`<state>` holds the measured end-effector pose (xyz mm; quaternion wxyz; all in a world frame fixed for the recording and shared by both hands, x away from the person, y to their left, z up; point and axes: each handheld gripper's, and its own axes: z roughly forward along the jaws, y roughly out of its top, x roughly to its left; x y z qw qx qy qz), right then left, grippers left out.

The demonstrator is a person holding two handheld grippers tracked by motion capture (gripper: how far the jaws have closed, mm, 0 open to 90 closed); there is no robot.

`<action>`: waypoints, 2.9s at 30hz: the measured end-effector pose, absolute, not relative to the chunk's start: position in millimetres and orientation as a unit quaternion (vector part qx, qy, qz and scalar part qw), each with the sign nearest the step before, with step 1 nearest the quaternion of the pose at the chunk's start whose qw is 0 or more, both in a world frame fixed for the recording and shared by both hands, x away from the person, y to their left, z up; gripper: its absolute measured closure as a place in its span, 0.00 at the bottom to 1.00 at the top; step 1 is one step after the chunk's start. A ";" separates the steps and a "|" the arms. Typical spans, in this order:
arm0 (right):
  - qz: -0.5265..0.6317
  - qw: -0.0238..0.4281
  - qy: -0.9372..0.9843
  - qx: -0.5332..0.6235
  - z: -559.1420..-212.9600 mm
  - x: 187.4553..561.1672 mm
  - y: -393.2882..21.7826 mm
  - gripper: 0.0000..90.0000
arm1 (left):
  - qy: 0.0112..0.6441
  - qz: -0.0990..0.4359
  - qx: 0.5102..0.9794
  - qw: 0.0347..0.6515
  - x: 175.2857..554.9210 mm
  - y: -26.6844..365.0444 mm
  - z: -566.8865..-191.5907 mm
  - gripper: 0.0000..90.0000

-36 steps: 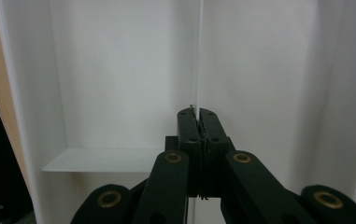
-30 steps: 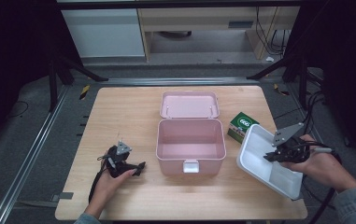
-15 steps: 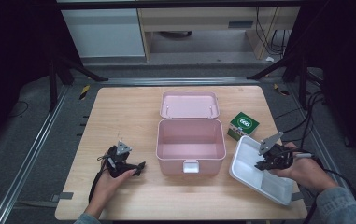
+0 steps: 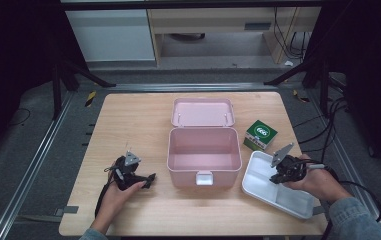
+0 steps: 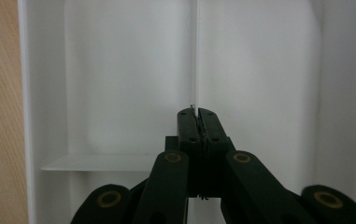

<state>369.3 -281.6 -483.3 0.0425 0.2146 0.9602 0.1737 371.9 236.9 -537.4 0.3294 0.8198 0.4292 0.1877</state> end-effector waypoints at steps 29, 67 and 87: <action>0.240 0.134 0.880 0.388 -404.7 429.3 -282.9 0.12 | 0.431 0.188 0.819 0.330 371.8 236.7 -537.4 0.00; 0.176 0.100 0.893 0.402 -427.5 510.3 -255.7 0.10 | 0.431 0.188 0.818 0.330 371.9 236.4 -537.5 0.00; 0.149 0.064 0.905 0.392 -457.1 527.6 -251.5 0.13 | 0.431 0.189 0.818 0.330 371.9 236.4 -537.5 0.00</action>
